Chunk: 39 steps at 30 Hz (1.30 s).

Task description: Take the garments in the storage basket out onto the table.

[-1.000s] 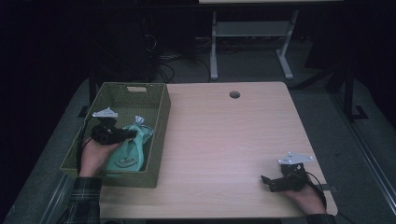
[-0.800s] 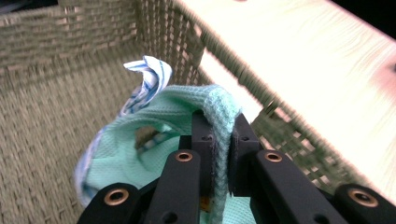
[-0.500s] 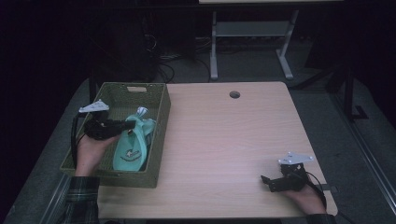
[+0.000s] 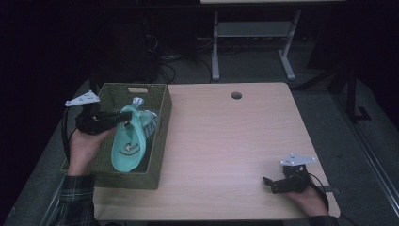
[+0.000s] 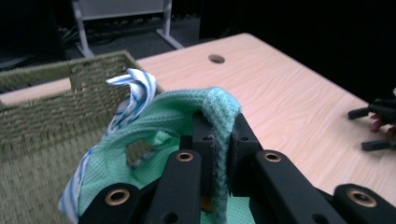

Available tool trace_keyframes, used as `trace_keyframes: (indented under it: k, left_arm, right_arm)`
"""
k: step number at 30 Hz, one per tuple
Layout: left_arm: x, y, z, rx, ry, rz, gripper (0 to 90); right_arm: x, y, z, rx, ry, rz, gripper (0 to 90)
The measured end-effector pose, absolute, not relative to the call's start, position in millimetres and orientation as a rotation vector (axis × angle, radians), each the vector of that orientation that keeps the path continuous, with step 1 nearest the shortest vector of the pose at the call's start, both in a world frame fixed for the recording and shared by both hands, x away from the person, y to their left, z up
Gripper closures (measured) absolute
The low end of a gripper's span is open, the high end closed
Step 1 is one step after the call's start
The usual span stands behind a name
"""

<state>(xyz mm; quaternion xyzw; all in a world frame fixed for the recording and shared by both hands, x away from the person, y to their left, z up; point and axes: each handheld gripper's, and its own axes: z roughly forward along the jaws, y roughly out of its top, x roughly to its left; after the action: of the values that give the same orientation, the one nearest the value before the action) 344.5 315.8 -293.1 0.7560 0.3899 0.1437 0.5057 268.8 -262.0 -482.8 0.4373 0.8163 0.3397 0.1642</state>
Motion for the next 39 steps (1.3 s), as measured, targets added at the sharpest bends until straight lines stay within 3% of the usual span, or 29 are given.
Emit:
trace_keyframes:
  k: [23, 39]
  left_arm:
    - [343.7, 272.8, -246.5, 1.747, 0.785, 0.326, 84.0]
    - [347.3, 231.2, -248.0, 1.752, 0.701, 0.272, 84.0]
  right_arm:
    - [268.8, -262.1, -482.8, 1.246, 2.327, 0.968, 0.0]
    - [268.8, -262.1, -482.8, 1.245, 2.327, 0.968, 0.0]
